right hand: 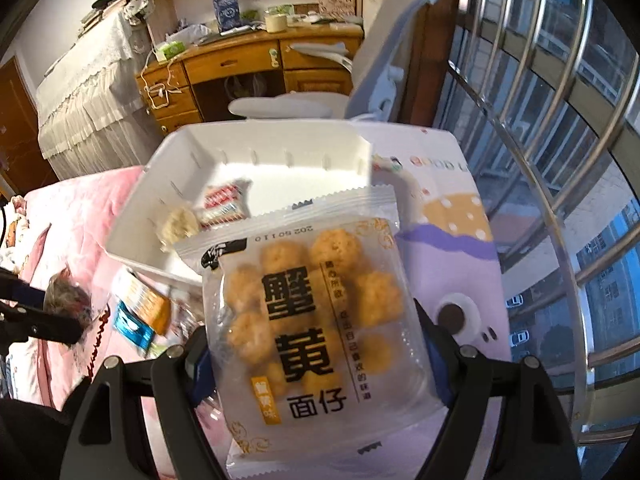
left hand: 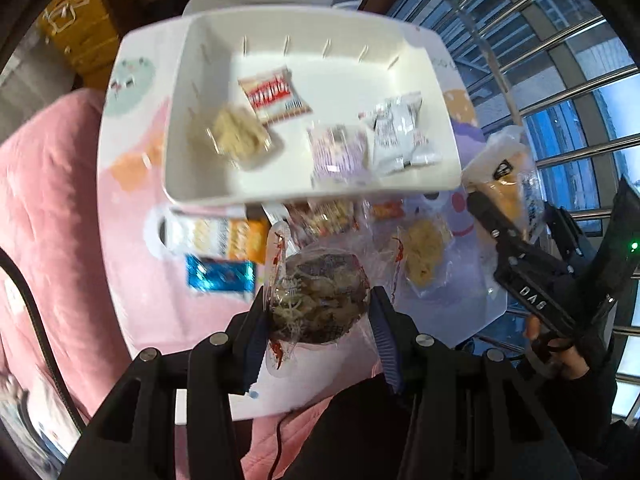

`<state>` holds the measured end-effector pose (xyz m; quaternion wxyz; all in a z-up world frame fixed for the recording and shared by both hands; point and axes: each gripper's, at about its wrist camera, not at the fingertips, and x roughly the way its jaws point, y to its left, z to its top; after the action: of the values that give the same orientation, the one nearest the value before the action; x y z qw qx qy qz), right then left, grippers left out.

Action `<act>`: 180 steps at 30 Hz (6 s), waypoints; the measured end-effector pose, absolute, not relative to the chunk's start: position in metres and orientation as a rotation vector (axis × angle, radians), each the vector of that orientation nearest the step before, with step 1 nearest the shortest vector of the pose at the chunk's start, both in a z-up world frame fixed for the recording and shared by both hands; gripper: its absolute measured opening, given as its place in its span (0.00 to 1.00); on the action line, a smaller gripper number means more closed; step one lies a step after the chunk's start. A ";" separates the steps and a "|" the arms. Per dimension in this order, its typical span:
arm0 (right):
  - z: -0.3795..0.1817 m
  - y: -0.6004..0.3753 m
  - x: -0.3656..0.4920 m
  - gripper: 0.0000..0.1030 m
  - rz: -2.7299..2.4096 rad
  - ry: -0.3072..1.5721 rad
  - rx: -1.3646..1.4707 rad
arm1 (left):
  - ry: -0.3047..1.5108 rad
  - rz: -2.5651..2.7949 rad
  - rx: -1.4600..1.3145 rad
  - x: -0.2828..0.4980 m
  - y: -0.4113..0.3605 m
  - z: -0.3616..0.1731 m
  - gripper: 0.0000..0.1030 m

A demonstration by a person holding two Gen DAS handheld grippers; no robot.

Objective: Organize snacks
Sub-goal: 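Carry the cake pack toward the tray with the right tool while the left tool grasps a nut pastry bag, then release the cake pack and nut pastry bag into the tray with both tools, then grasp the clear crumbly pastry bag with the left tool while the right tool grasps a small yellow pack, then lift both held packs and carry them over the white tray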

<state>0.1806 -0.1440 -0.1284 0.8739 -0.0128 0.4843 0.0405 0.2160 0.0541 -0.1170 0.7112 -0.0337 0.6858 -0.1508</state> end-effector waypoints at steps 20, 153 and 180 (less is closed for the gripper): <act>-0.108 -0.068 0.237 0.81 0.104 0.919 -0.024 | 1.173 -0.325 -0.104 0.289 0.103 -0.096 0.42; -0.248 -0.229 0.159 0.27 0.468 1.144 -0.181 | 1.586 -0.104 -0.430 0.195 -0.108 -0.285 0.44; -0.226 -0.280 0.141 0.27 0.311 1.131 -0.144 | 1.650 -0.030 -0.287 0.211 -0.139 -0.305 0.54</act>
<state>0.1411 -0.2801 -0.2262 0.8303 -0.0678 0.5334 0.1465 0.2113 -0.1392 -0.3047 0.6695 -0.1272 0.7317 -0.0133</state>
